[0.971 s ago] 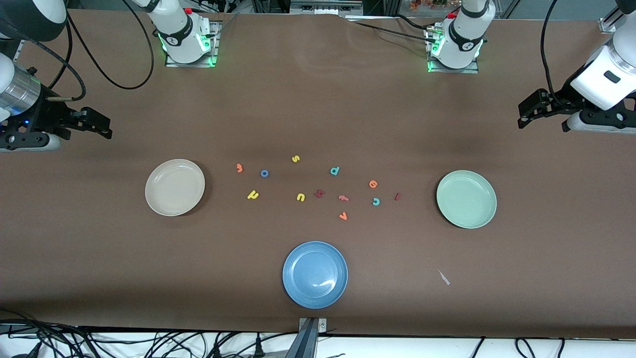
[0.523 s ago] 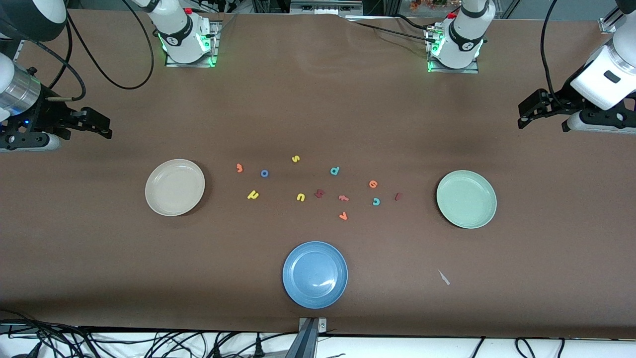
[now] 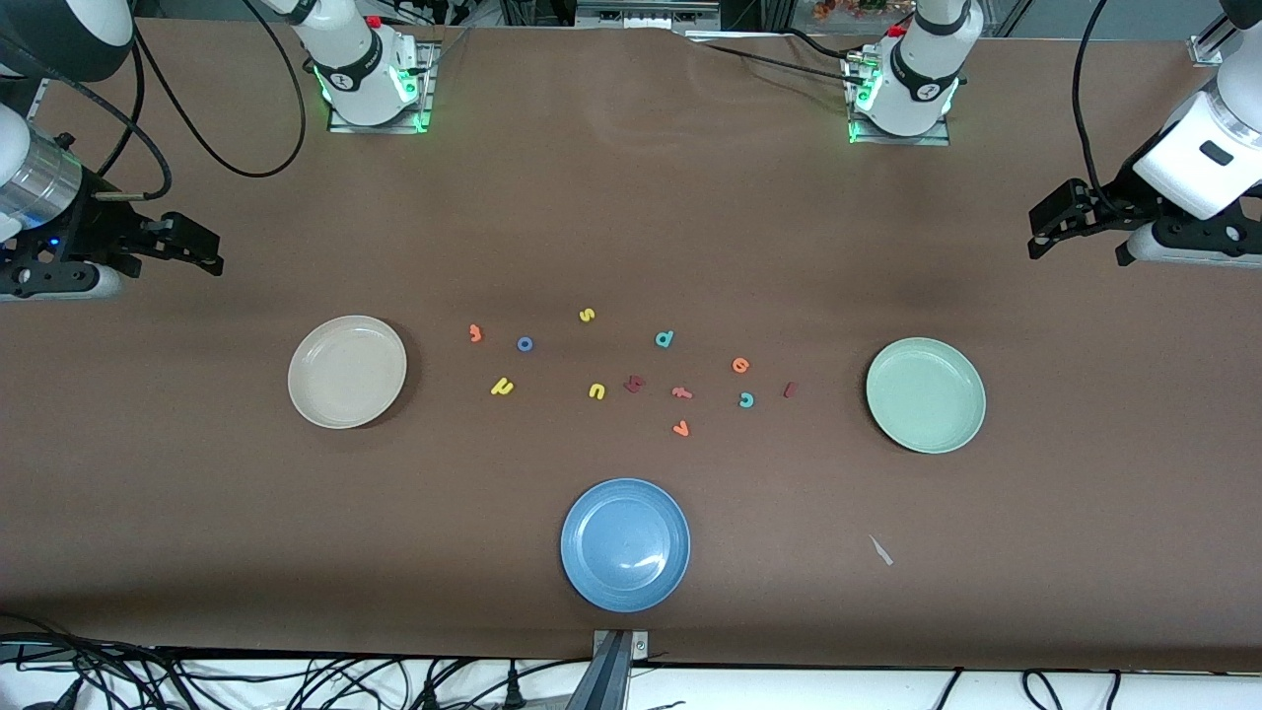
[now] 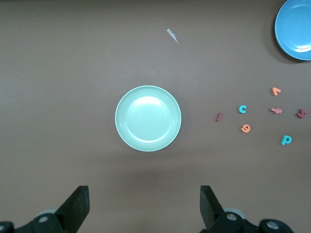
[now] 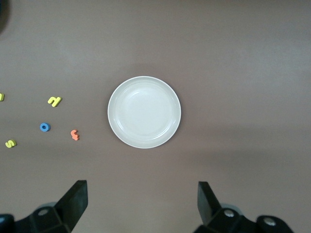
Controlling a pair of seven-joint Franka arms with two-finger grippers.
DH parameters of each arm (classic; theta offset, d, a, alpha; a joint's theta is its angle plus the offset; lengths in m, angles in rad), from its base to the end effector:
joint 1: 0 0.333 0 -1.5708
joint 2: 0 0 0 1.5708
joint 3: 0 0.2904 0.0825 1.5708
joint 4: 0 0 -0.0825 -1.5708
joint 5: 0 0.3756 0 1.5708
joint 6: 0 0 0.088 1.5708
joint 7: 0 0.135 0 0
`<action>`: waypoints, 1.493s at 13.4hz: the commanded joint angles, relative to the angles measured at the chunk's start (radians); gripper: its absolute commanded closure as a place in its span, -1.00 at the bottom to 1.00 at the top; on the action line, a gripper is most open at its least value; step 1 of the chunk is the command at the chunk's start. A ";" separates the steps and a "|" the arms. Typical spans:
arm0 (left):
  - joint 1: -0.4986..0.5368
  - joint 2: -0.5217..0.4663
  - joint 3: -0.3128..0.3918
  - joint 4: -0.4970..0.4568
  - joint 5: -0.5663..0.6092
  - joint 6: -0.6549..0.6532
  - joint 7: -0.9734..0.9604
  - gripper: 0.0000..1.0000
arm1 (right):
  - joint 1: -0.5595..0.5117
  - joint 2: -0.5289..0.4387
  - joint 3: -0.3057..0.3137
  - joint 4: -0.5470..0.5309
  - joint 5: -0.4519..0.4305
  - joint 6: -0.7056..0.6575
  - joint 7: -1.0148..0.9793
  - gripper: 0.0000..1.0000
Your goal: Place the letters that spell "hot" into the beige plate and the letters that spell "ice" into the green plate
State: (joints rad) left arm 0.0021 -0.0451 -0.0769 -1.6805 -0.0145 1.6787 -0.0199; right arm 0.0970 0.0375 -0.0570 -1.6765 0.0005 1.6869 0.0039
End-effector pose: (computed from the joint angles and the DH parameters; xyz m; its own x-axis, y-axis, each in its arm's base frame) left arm 0.5415 -0.0431 0.5538 0.9977 -0.0533 0.0429 -0.0539 -0.9985 0.0119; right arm 0.5607 0.0229 0.5109 0.9990 0.0360 -0.0270 0.0361 -0.9993 0.0017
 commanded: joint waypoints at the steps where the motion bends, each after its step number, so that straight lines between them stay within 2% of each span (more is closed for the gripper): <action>1: 0.004 -0.006 -0.004 -0.011 -0.004 0.013 -0.002 -1.00 | 0.003 -0.004 0.003 0.007 -0.016 -0.004 0.002 -1.00; 20: -0.007 0.016 -0.004 -0.005 -0.001 0.023 -0.003 -1.00 | 0.000 -0.004 0.003 0.006 -0.016 -0.006 0.002 -1.00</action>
State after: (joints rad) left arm -0.0031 -0.0272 -0.0794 -1.6816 -0.0145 1.6896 -0.0199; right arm 0.0968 0.0375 -0.0570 -1.6764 0.0005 1.6869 0.0040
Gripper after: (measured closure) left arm 0.000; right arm 0.000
